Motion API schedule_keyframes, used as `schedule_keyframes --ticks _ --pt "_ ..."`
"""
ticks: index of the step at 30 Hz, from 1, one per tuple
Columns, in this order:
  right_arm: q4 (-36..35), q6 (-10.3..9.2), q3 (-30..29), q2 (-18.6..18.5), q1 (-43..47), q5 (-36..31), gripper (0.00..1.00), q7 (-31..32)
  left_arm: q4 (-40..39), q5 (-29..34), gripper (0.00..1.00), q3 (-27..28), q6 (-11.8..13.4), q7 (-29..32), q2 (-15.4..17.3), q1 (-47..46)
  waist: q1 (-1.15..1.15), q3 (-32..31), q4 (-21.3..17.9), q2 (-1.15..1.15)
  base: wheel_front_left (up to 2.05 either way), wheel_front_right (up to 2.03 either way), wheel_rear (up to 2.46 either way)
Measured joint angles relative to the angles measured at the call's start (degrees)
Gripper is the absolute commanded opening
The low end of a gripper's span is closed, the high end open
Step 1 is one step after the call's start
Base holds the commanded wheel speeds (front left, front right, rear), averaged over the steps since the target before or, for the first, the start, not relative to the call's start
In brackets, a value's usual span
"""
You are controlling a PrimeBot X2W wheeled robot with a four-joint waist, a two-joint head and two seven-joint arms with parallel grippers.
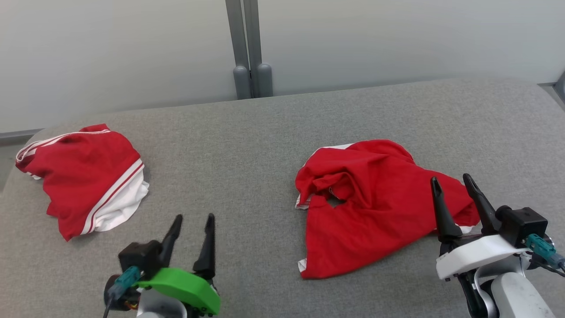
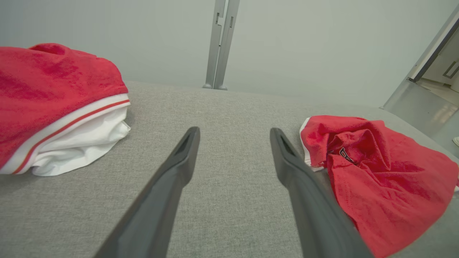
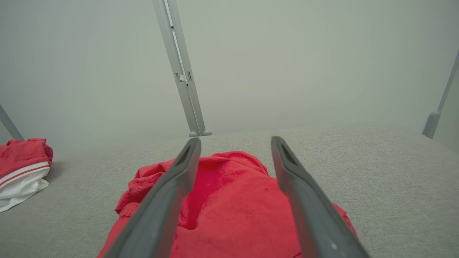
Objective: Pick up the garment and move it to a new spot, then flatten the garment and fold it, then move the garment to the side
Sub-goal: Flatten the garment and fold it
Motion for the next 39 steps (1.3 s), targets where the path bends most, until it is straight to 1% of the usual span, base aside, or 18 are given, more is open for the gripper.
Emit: schedule_keyframes --ticks 4,7,11,13,18,22,29,30,31,32,33,39 --pt "0.04 0.00 0.19 -0.93 -0.44 -0.10 1.00 -0.03 0.02 -4.50 1.00 -5.93 -1.38 8.12 -0.04 -2.53 0.00 0.32 -0.97 0.00 0.00 0.00 0.00" --pt "0.08 0.00 -0.16 -1.69 -1.21 -0.19 1.00 -0.04 0.80 -7.25 1.00 -11.01 -1.93 15.75 -0.04 -3.94 0.00 0.83 -2.14 0.00 0.00 0.00 0.00" --pt "-0.15 0.00 -0.82 -1.77 -1.75 -0.18 1.00 -0.03 0.53 -11.76 1.00 -15.71 -2.07 21.14 -0.09 -4.92 0.00 1.72 -3.83 0.00 0.00 0.00 0.00" --pt "-0.21 0.00 -1.03 -1.59 -2.27 -0.18 1.00 -0.04 0.79 -12.81 1.00 -17.89 -2.16 23.76 0.02 -5.43 0.00 2.40 -4.80 0.00 0.00 0.00 0.00" --pt "-0.25 0.00 -1.02 -0.81 -2.97 -0.15 1.00 -0.04 2.49 -15.69 1.00 -20.60 -2.18 26.06 0.64 -6.97 0.00 4.11 -7.03 0.00 0.00 0.00 0.00" --pt "-0.16 0.00 -1.09 -0.52 -3.50 -0.15 1.00 -0.04 5.38 -16.06 1.00 -21.16 -2.18 25.88 1.51 -8.72 0.00 5.46 -8.75 0.00 0.00 0.00 0.00" --pt "0.19 0.00 -1.13 0.14 -4.09 -0.15 1.00 -0.03 9.69 -16.44 1.00 -21.81 -2.18 24.39 1.78 -11.07 0.00 7.09 -10.88 0.00 0.00 0.00 0.00" --pt "0.24 0.00 -1.13 0.24 -4.09 -0.15 1.00 -0.03 10.07 -16.75 0.93 -22.05 -2.18 24.21 1.78 -11.24 0.00 7.20 -11.08 0.00 0.00 0.00 0.00" --pt "0.29 0.00 -1.13 0.31 -4.10 -0.15 1.00 -0.03 10.23 -16.85 0.49 -22.29 -2.18 24.03 1.80 -11.38 0.00 7.27 -11.20 0.00 0.00 0.00 0.00" --pt "0.36 0.00 -1.14 0.34 -4.10 -0.15 1.00 -0.03 10.24 -17.07 0.21 -22.61 -2.18 23.86 1.82 -11.56 0.00 7.30 -11.30 0.00 0.00 0.00 0.00" --pt "0.44 0.00 -1.16 0.38 -4.10 -0.15 1.00 -0.03 10.14 -17.34 0.00 -22.86 -2.19 23.36 1.87 -11.74 0.00 7.27 -11.32 0.00 0.00 0.00 0.00" --pt "0.59 0.00 -1.52 0.48 -4.08 -0.18 1.00 -0.03 8.05 -19.52 0.00 -23.02 -2.19 20.73 2.16 -11.92 0.00 6.72 -11.07 0.00 0.00 0.00 0.00"
